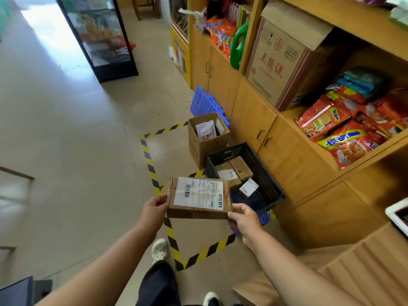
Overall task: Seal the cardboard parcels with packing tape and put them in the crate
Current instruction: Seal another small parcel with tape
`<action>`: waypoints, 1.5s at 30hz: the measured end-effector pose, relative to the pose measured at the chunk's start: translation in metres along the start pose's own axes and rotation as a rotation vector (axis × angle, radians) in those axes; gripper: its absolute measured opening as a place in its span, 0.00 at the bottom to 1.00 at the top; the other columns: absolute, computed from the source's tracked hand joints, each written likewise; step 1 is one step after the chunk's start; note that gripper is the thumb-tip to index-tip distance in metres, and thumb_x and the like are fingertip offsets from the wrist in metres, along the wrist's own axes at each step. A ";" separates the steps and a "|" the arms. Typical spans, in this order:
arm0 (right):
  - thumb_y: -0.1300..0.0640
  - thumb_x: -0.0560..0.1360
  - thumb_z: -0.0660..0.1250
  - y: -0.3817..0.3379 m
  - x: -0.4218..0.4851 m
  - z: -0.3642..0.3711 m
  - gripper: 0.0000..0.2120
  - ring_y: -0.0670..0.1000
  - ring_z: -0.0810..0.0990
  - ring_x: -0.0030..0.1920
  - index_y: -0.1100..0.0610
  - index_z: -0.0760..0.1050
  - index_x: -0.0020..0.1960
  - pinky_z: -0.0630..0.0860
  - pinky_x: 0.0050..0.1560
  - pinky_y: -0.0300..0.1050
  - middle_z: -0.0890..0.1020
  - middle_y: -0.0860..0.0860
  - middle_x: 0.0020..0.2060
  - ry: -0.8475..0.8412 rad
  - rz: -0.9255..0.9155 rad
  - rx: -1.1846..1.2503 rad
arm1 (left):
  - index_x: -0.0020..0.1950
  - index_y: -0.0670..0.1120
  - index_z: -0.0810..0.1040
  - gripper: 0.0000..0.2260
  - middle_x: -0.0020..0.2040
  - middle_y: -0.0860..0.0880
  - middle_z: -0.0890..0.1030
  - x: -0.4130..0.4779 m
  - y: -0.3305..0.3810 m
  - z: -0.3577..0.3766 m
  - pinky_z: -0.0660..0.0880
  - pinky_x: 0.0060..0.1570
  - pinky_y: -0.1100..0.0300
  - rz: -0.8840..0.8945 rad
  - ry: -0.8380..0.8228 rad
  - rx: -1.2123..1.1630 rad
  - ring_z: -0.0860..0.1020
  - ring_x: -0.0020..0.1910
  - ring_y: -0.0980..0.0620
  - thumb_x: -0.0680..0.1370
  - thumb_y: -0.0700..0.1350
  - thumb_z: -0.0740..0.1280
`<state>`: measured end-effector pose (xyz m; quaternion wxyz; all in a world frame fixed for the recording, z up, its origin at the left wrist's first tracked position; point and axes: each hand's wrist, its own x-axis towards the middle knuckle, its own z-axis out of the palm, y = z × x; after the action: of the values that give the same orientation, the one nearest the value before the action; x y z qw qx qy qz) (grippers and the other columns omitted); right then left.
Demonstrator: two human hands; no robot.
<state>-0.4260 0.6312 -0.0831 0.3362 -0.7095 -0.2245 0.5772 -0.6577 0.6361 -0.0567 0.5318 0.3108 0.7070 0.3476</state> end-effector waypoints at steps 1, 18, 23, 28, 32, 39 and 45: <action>0.69 0.75 0.64 -0.008 0.010 0.006 0.08 0.55 0.80 0.46 0.58 0.77 0.47 0.78 0.48 0.51 0.83 0.56 0.46 0.016 0.006 0.009 | 0.60 0.45 0.77 0.11 0.49 0.49 0.81 0.017 0.008 0.001 0.72 0.44 0.62 0.003 -0.019 0.023 0.78 0.49 0.50 0.79 0.37 0.62; 0.69 0.77 0.62 -0.081 0.138 0.083 0.07 0.50 0.77 0.38 0.58 0.74 0.46 0.76 0.40 0.42 0.80 0.53 0.38 0.351 0.260 0.341 | 0.61 0.50 0.78 0.12 0.52 0.49 0.82 0.267 0.113 0.045 0.75 0.47 0.57 0.128 -0.398 0.714 0.79 0.50 0.49 0.79 0.42 0.63; 0.67 0.79 0.59 -0.081 0.186 0.056 0.07 0.49 0.76 0.35 0.58 0.71 0.44 0.74 0.37 0.41 0.78 0.54 0.37 0.405 0.349 0.438 | 0.60 0.50 0.78 0.13 0.53 0.51 0.80 0.304 0.116 0.107 0.69 0.42 0.62 0.161 -0.469 0.860 0.75 0.49 0.52 0.79 0.39 0.62; 0.66 0.79 0.60 -0.084 0.243 0.034 0.06 0.51 0.78 0.40 0.58 0.69 0.44 0.75 0.39 0.41 0.79 0.56 0.42 0.425 0.435 0.511 | 0.60 0.51 0.77 0.13 0.50 0.50 0.78 0.348 0.119 0.166 0.69 0.43 0.59 0.178 -0.505 0.937 0.75 0.46 0.49 0.78 0.39 0.60; 0.67 0.78 0.62 -0.077 0.298 0.020 0.06 0.55 0.78 0.50 0.58 0.68 0.44 0.76 0.51 0.45 0.77 0.61 0.53 0.486 0.500 0.560 | 0.60 0.53 0.75 0.12 0.54 0.49 0.79 0.389 0.111 0.215 0.69 0.41 0.58 0.183 -0.635 1.064 0.75 0.47 0.50 0.80 0.44 0.58; 0.66 0.78 0.63 -0.044 0.409 0.013 0.04 0.54 0.78 0.49 0.60 0.69 0.46 0.76 0.57 0.48 0.77 0.60 0.48 0.561 0.583 0.722 | 0.70 0.47 0.70 0.20 0.63 0.46 0.75 0.488 0.069 0.299 0.73 0.50 0.58 0.141 -0.739 1.140 0.75 0.56 0.47 0.78 0.42 0.63; 0.69 0.78 0.61 0.010 0.526 0.018 0.04 0.54 0.76 0.55 0.62 0.69 0.46 0.71 0.65 0.47 0.77 0.60 0.51 0.686 0.511 0.873 | 0.64 0.50 0.73 0.12 0.56 0.49 0.76 0.586 0.007 0.382 0.74 0.54 0.54 0.153 -0.792 1.117 0.76 0.52 0.49 0.81 0.45 0.59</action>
<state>-0.3212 1.0003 -0.4435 0.5000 -0.6830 0.3312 0.4170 -0.4291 1.1761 -0.4385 0.4840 0.6911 0.5084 -0.1722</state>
